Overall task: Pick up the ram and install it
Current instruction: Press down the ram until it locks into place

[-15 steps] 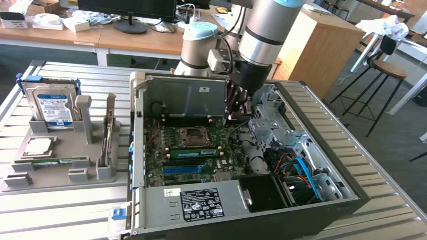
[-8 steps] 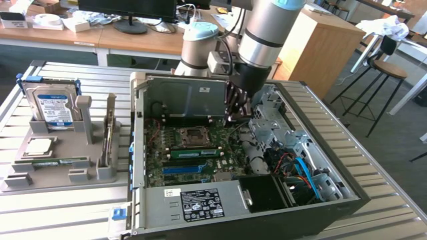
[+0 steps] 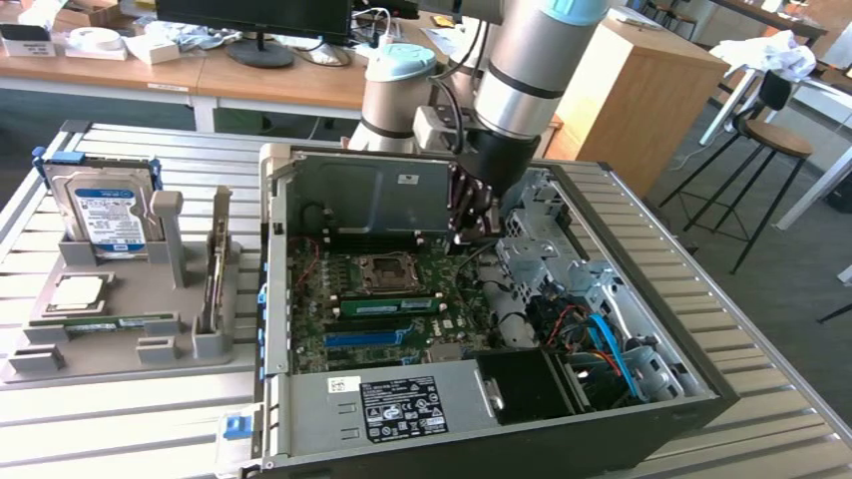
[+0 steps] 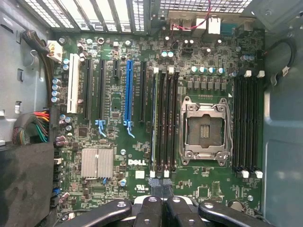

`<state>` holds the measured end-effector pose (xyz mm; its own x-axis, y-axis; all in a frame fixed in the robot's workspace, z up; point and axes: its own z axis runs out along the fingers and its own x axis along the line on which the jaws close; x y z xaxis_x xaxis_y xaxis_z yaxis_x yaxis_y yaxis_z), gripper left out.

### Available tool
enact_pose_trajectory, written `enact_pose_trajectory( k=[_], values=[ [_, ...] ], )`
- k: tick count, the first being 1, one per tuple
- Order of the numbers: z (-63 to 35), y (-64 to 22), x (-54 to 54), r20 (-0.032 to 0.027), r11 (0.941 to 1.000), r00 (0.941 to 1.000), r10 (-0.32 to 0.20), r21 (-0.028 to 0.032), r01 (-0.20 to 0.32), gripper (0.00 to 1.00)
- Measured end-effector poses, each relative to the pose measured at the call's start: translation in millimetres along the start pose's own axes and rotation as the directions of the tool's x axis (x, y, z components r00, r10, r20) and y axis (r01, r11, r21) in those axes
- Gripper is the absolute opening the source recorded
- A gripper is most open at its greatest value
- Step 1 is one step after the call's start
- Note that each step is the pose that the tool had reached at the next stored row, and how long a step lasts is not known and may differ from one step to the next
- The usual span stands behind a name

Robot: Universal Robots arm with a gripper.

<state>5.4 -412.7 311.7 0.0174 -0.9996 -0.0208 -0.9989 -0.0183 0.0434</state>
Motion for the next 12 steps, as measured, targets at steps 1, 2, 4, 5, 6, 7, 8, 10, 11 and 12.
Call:
enact_pose_trajectory(
  k=[1,2,4,5,6,7,8,10,11,12],
  values=[
    [0.4,0.0,0.0,0.0,1.0,1.0,0.0,0.0,0.0,0.1],
    [0.8,0.0,0.0,0.0,1.0,1.0,0.0,0.0,0.0,0.1],
    [1.5,-0.1,0.1,-0.0001,1.0,1.0,0.0,0.0,0.0,0.1],
    [1.8,-0.1,0.1,-0.0001,1.0,1.0,0.0,0.0,0.0,0.1],
    [2.0,-0.1,0.1,-0.0002,1.0,1.0,0.0,-0.0001,0.0,0.1],
    [2.2,-0.1,0.1,-0.0002,1.0,1.0,0.0,-0.0001,0.0,0.1],
    [2.4,-0.1,0.1,0.0,1.0,1.0,0.0,0.0,0.0,0.1],
    [3.1,-0.1,0.1,0.0001,1.0,1.0,0.0,0.0,0.0,0.1],
    [3.5,-0.1,0.1,0.0002,1.0,1.0,0.0,0.0,0.0,0.1],
    [3.9,-0.2,0.1,0.0001,1.0,1.0,0.0,0.0,0.0,0.1]
  ],
)
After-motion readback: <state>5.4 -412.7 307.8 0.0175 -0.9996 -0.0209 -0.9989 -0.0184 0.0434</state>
